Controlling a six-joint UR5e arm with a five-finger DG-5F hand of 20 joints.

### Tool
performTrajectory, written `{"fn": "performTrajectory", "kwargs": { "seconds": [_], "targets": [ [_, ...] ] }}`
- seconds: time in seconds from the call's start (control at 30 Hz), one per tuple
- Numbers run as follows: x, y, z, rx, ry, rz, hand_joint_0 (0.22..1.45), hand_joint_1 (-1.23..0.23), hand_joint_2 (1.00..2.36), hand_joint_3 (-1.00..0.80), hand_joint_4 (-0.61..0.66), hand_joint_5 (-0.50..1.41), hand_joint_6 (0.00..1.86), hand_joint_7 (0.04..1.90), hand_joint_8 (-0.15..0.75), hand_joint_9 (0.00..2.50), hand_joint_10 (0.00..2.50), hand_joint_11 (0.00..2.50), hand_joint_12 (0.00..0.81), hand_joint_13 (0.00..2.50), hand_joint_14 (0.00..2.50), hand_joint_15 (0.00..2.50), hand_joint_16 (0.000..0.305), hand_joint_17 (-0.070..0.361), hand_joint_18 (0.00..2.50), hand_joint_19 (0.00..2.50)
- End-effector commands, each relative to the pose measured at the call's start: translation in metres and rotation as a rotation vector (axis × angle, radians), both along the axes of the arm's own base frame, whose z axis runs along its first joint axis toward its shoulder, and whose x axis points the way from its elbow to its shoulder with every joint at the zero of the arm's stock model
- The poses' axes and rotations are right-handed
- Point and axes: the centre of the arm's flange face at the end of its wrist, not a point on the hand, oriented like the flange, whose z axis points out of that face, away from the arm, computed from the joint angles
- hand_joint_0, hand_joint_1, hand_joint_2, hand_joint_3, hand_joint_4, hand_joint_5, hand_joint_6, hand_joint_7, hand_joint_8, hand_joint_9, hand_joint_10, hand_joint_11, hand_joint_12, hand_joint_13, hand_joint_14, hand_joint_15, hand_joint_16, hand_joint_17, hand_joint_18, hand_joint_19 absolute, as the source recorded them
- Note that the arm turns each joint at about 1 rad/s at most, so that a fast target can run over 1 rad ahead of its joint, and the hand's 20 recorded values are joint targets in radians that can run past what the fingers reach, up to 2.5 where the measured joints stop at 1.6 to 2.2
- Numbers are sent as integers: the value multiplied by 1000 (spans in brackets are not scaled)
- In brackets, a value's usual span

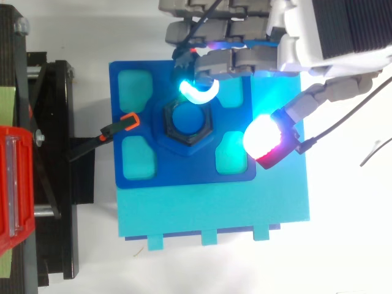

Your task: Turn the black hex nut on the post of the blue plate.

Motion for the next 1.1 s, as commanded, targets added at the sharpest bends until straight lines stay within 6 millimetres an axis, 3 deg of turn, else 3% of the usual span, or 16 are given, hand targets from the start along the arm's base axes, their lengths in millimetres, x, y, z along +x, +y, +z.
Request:
{"fn": "performTrajectory", "kwargs": {
  "seconds": [0.0,0.23,0.67,0.83,1.07],
  "targets": [
    [-3,3,4,-7,15,-13,479,-456,1000,-500,289,-170,505,1032,264,365,2,42,348,187,0,3,53,118,222,463],
    [-8,10,5,-11,66,-23,479,-455,1000,-500,289,-171,505,1031,263,368,2,35,348,189,0,0,53,118,222,463],
    [-17,28,43,17,56,-100,479,-459,1000,-500,286,-172,505,1029,263,367,0,39,347,192,0,0,53,118,228,463],
    [-5,34,72,129,4,-122,478,-477,1000,-500,258,-186,504,960,259,351,0,32,350,162,1,0,53,119,209,446],
    [7,46,67,194,-29,-130,475,-626,1000,-500,184,-232,504,864,233,195,0,33,363,0,0,0,53,119,1,439]
  ]
}}
